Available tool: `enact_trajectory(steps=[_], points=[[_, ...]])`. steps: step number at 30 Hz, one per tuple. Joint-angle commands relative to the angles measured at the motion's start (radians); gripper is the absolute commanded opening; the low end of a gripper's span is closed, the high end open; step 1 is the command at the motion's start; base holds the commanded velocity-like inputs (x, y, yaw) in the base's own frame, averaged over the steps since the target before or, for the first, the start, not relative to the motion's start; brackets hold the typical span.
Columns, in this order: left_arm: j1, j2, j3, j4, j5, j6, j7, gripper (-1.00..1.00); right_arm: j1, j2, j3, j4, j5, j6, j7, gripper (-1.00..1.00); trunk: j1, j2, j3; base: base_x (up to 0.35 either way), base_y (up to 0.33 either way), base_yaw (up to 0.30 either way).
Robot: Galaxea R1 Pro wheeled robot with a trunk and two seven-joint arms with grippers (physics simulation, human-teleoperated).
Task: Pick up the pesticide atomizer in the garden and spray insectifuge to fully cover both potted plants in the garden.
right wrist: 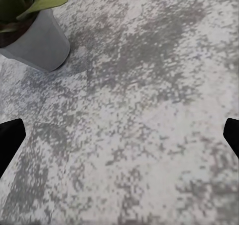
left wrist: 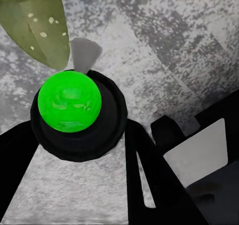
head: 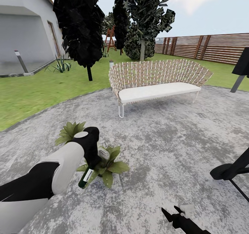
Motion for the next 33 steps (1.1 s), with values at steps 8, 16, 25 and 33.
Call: enact_trajectory(steps=[8,16,25,33], points=[[-0.018,-0.010,0.008,-0.005,-0.091,0.011,-0.013,-1.00,-0.001,0.000,-0.003,0.001,-0.001,-0.002,0.006,1.00,0.000,0.000,-0.001,0.000,0.000,0.000],[-0.029,-0.028,0.007,-0.097,-0.201,0.007,-0.007,-1.00,-0.001,0.000,-0.003,0.001,-0.001,-0.002,0.006,1.00,0.000,0.000,-0.001,0.000,0.000,0.000],[-0.031,-0.028,-0.044,-0.218,-0.324,-0.006,-0.015,-1.00,-0.001,0.000,-0.003,0.001,-0.001,-0.002,0.006,1.00,0.000,0.000,-0.001,0.000,0.000,0.000],[-0.003,-0.028,-0.130,-0.215,-0.323,-0.042,-0.120,-1.00,-0.001,0.000,-0.003,0.001,-0.001,-0.002,0.006,1.00,0.000,0.000,-0.001,0.000,0.000,0.000]])
